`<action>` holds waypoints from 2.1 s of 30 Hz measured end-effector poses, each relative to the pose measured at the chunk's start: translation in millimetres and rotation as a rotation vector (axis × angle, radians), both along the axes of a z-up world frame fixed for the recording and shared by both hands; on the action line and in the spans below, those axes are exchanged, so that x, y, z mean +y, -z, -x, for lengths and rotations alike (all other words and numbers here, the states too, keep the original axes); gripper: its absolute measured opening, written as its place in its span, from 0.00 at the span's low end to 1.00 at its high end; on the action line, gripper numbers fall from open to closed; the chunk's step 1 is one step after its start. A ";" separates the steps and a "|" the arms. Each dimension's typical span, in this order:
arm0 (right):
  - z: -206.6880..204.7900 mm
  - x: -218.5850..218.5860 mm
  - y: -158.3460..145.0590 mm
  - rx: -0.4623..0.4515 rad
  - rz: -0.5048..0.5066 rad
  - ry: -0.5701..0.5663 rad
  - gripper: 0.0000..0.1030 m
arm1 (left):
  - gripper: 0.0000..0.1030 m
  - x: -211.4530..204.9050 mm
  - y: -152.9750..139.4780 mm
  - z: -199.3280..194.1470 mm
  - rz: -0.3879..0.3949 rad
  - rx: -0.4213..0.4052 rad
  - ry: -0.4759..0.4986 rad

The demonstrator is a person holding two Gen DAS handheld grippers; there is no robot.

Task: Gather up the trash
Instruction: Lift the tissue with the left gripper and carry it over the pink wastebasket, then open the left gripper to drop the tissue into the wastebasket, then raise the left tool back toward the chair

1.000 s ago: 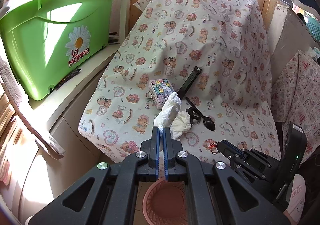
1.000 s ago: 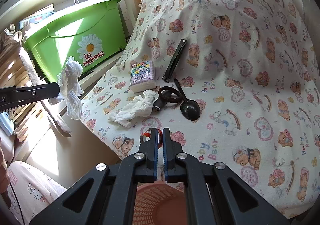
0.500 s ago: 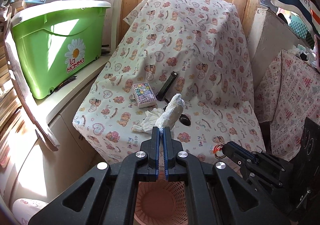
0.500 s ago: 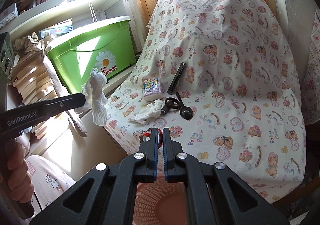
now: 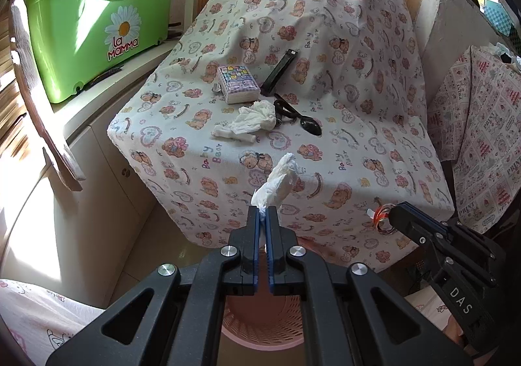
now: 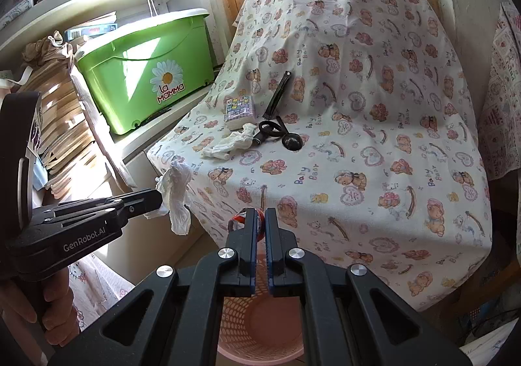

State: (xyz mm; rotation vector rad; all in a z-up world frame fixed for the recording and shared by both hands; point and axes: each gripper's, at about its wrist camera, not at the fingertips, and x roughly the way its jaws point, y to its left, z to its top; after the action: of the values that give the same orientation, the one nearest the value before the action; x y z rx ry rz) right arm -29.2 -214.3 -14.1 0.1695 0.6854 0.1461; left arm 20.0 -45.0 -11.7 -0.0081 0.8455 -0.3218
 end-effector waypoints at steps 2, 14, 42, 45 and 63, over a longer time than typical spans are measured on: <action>-0.9 -1.7 4.9 0.016 -0.017 0.003 0.05 | 0.03 -1.2 2.8 -0.1 -0.008 0.004 0.005; -18.9 13.3 57.9 0.178 0.020 -0.040 0.05 | 0.03 -11.1 85.5 -25.8 -0.129 0.247 -0.002; -52.0 1.1 204.9 0.517 0.083 0.042 0.06 | 0.20 -7.7 202.4 -45.5 -0.211 0.470 -0.050; -53.2 0.7 205.5 0.533 0.068 0.042 0.13 | 0.37 -6.7 198.3 -45.0 -0.223 0.453 -0.061; -38.4 1.2 120.6 0.284 0.101 0.085 0.63 | 0.56 7.5 77.6 -17.8 -0.204 0.122 -0.075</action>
State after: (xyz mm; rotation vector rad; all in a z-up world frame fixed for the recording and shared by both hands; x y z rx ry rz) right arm 9.3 -213.1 -134.7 0.1230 0.9648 0.0045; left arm 37.8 -37.5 -89.3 0.1310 0.9937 -0.1646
